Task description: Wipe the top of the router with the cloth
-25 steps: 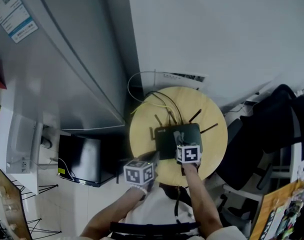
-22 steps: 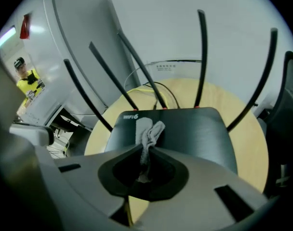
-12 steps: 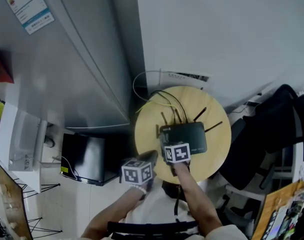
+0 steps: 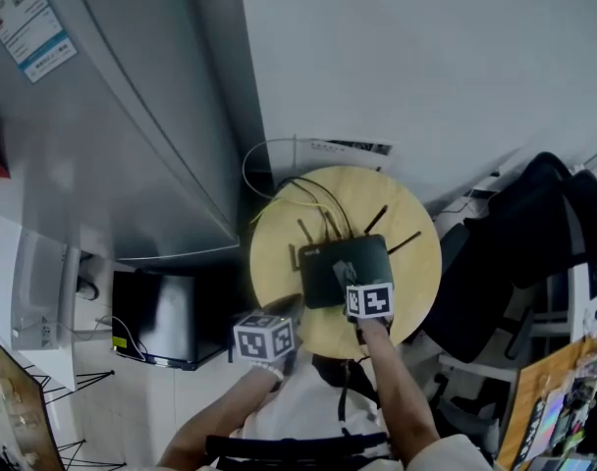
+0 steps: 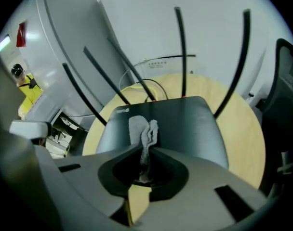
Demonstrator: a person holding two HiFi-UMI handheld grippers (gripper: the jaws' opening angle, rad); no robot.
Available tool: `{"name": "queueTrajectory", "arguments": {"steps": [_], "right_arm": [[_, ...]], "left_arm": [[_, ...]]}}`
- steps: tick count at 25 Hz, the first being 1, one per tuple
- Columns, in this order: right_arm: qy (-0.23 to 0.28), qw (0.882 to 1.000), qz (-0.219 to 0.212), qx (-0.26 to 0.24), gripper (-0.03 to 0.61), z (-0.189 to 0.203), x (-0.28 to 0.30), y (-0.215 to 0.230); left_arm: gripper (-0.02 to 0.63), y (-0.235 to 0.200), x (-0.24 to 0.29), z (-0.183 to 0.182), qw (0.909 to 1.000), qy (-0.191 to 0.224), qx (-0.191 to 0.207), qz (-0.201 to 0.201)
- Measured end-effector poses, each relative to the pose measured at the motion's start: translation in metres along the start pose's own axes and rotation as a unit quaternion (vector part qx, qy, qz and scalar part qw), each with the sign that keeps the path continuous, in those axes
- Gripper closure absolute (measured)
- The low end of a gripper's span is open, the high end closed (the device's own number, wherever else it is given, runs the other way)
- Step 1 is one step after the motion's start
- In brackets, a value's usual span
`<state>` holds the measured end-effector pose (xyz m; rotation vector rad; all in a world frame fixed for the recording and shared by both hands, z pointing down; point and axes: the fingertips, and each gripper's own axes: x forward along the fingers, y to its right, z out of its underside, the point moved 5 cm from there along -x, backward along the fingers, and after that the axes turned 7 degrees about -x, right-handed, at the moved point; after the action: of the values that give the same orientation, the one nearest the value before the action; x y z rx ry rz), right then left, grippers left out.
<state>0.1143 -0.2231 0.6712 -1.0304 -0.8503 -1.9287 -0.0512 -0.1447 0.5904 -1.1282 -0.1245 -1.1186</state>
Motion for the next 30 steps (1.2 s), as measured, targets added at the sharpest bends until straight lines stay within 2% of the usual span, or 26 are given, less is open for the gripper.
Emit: {"name": "queueTrajectory", "arguments": {"steps": [8,12,16,19,24,30], "right_arm": [[0.0,0.998,0.057,0.03,0.538,0.023,-0.026,0.078],[0.002,0.996,0.076,0.042,0.537,0.032,-0.035,0.104],[0.02,0.992,0.118,0.051,0.538,0.035,-0.054,0.123],[0.038,0.99,0.124,0.061,0.538,0.038,-0.064,0.122],[0.021,0.992,0.1,0.073,0.538,0.055,-0.049,0.099],[0.023,0.997,0.064,0.048,0.538,0.052,-0.037,0.048]], "left_arm": [[0.615,0.011,0.012,0.004,0.9998,-0.016,0.011,0.008],[0.615,0.014,0.013,0.003,0.9997,-0.017,0.015,0.005],[0.615,0.014,0.013,0.005,0.9997,-0.019,0.014,0.007],[0.615,0.01,0.012,0.007,0.9997,-0.02,0.013,0.002],[0.615,0.01,0.009,0.007,0.9998,-0.016,0.014,0.0],[0.615,0.007,0.005,0.009,0.9997,-0.016,0.017,-0.001]]}}
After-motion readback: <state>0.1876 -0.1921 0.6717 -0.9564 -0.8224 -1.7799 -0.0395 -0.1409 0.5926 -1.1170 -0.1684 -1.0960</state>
